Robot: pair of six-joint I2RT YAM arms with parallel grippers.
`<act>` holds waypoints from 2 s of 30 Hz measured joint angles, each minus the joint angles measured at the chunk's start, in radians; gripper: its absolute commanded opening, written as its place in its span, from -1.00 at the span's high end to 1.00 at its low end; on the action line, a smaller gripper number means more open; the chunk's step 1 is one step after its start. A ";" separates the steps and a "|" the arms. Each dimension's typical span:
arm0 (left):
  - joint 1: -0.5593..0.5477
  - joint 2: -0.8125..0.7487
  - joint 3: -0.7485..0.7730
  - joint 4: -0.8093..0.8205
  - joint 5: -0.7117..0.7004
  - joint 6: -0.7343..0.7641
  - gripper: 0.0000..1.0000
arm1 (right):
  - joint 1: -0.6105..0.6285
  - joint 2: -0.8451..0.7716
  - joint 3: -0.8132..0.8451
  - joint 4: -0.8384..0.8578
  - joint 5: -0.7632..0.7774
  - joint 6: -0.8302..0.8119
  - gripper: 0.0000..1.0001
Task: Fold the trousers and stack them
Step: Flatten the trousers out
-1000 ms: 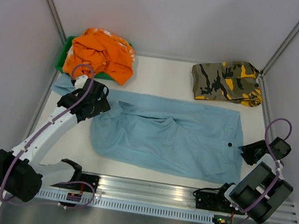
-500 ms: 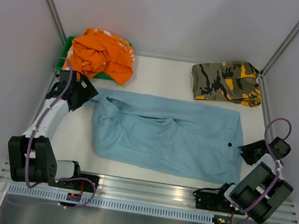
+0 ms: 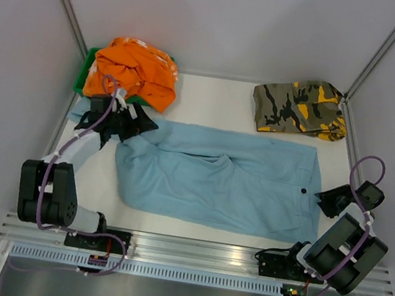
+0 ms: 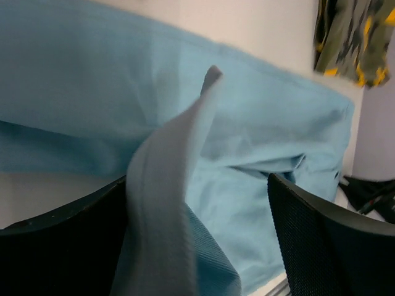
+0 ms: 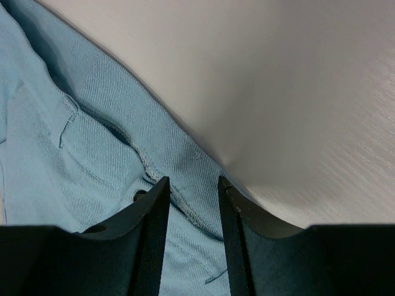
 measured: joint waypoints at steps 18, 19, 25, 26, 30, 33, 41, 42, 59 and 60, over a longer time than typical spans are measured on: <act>-0.611 0.032 0.268 -0.301 -0.636 0.047 -0.99 | 0.002 0.001 0.000 0.003 0.000 0.000 0.12; -0.580 0.021 0.268 -0.321 -0.660 0.055 -0.99 | 0.002 0.001 0.000 0.003 0.000 0.000 0.12; -0.282 0.011 0.267 -0.355 -0.677 0.067 -0.99 | 0.003 0.001 0.000 0.003 0.001 0.000 0.12; -0.259 0.028 0.266 -0.354 -0.677 0.069 -0.99 | 0.003 0.001 0.000 0.003 0.001 0.000 0.12; -0.257 0.131 0.234 -0.312 -0.587 0.088 -0.99 | 0.004 0.001 0.000 0.003 0.003 0.000 0.12; -0.276 0.202 0.171 -0.259 -0.471 0.091 -0.99 | 0.005 0.003 0.001 0.003 0.004 0.000 0.12; -0.376 0.238 0.062 -0.187 -0.394 0.084 0.24 | 0.005 0.003 0.002 0.003 0.008 0.001 0.12; -0.382 0.246 0.062 -0.180 -0.397 0.083 0.84 | 0.005 0.003 0.002 0.003 0.008 0.001 0.12; -0.339 -0.132 0.257 -0.653 -0.993 -0.309 0.72 | 0.009 0.011 0.002 0.012 0.006 0.002 0.12; -0.311 -0.134 0.254 -0.700 -1.028 -0.360 0.64 | 0.009 0.012 0.002 0.013 0.006 0.002 0.12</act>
